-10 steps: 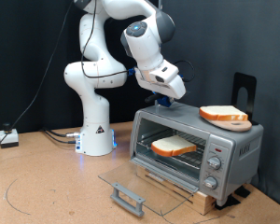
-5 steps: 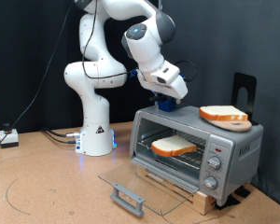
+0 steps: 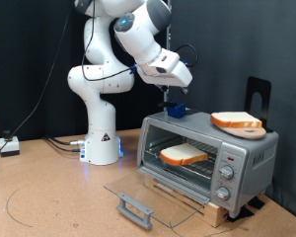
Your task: Make a piece of toast with the oven
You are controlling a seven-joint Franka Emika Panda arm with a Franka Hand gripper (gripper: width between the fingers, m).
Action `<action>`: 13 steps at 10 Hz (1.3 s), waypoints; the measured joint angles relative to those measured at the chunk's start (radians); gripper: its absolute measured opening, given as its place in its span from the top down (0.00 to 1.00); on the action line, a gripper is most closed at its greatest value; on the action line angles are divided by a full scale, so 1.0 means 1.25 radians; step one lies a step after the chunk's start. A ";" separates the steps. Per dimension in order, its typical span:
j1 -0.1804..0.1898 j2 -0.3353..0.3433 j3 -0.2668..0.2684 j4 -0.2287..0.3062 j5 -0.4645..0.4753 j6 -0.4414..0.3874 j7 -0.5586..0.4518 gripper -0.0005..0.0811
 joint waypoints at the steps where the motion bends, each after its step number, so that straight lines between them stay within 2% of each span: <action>1: 0.000 0.001 0.003 0.000 0.000 0.000 0.002 0.00; 2: -0.005 0.004 -0.001 0.000 0.000 0.005 0.003 0.00; 4: -0.041 0.019 -0.031 0.000 0.005 0.048 -0.001 0.00; 8: -0.146 0.047 -0.053 -0.002 -0.002 0.167 0.050 0.00; 10: -0.197 0.074 -0.066 0.006 -0.046 0.175 0.049 0.00; 13: -0.237 0.141 -0.122 0.036 -0.116 0.159 -0.012 0.00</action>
